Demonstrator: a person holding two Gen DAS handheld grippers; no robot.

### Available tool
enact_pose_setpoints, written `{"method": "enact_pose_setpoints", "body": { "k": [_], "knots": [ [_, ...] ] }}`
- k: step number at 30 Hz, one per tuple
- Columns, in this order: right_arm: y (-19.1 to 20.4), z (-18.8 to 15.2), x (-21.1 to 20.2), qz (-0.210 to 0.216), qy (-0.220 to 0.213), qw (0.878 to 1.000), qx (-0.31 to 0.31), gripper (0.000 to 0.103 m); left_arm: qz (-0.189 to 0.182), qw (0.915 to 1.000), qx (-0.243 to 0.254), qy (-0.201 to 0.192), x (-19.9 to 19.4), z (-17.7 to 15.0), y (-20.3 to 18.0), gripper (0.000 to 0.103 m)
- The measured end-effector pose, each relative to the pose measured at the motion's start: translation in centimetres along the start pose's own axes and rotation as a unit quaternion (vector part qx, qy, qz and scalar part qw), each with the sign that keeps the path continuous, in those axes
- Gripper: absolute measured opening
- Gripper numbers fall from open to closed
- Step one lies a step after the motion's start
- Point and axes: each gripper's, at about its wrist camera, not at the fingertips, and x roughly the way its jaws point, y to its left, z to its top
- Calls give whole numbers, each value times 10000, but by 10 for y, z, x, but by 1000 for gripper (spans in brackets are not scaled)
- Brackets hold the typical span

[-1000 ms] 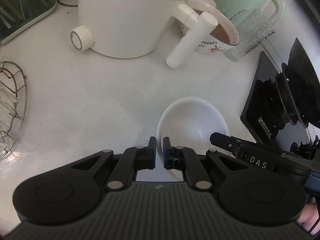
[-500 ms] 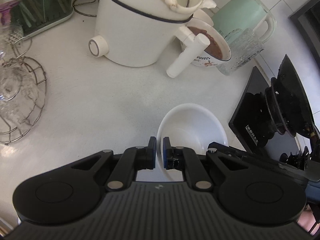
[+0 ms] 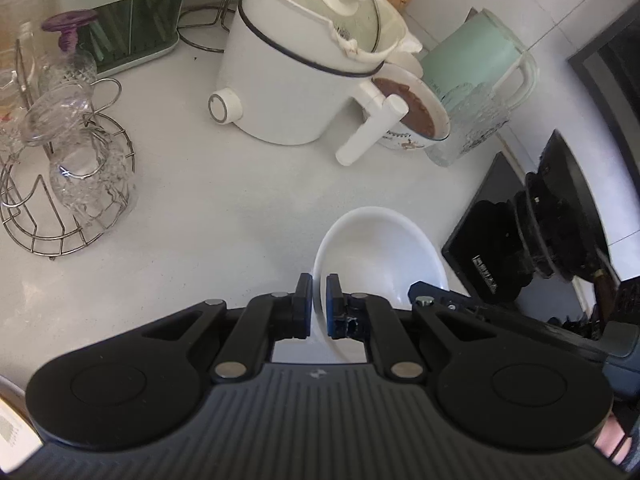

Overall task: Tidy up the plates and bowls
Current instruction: 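Lift the white ceramic bowl and carry it toward the nested plastic bowls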

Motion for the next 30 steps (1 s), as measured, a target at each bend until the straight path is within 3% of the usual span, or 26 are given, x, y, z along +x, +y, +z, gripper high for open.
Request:
{"method": "enact_pose_setpoints", "body": {
  "k": [30],
  "knots": [
    [65, -18, -9, 403, 213, 9978, -489, 13, -69, 9980, -422, -462, -79, -30, 54, 8]
  ]
}}
